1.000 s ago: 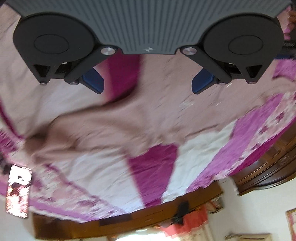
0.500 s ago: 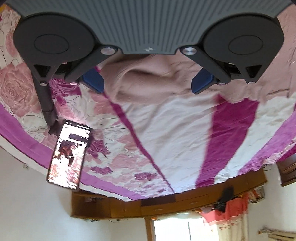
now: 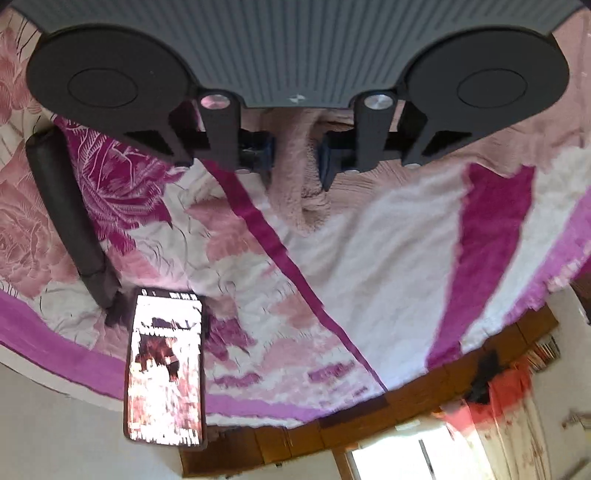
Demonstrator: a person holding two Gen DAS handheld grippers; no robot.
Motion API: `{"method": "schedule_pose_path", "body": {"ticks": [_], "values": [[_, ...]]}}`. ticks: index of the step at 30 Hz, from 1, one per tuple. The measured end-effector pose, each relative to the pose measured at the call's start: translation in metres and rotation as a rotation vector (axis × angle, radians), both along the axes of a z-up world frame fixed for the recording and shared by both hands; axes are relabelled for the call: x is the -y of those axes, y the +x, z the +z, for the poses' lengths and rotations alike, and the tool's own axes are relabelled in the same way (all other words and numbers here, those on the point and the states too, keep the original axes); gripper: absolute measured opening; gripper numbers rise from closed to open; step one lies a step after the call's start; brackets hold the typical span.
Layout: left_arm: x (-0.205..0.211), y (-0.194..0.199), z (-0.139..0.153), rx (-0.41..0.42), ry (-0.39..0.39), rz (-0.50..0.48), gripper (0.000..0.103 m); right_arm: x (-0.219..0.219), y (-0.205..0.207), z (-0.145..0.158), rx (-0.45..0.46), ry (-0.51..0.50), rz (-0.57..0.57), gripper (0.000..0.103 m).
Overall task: Fold small clothes
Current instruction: 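Grasp the cardigan sleeve cuff with the right gripper and lift it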
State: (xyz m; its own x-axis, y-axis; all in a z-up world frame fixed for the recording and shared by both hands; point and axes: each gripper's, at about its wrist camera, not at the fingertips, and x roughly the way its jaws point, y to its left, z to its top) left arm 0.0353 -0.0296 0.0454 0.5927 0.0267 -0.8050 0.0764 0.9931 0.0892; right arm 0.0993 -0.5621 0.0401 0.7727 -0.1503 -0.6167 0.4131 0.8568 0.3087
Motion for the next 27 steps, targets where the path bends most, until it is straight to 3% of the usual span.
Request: {"method": "schedule_pose_path", "body": {"ticks": [5,15,27], "values": [[-0.003,-0.002,0.003,0.01,-0.014,0.003,0.103,-0.028,-0.006,0.03,0.095,0.033,0.042,0.023],[-0.02,-0.009,0.016,0.054,-0.036,0.036,0.103,-0.119,0.007,0.075,0.232,0.138,0.237,0.023],[-0.053,-0.012,0.026,0.096,-0.059,0.105,0.103,-0.244,0.03,0.112,0.313,0.235,0.401,0.023]]}}
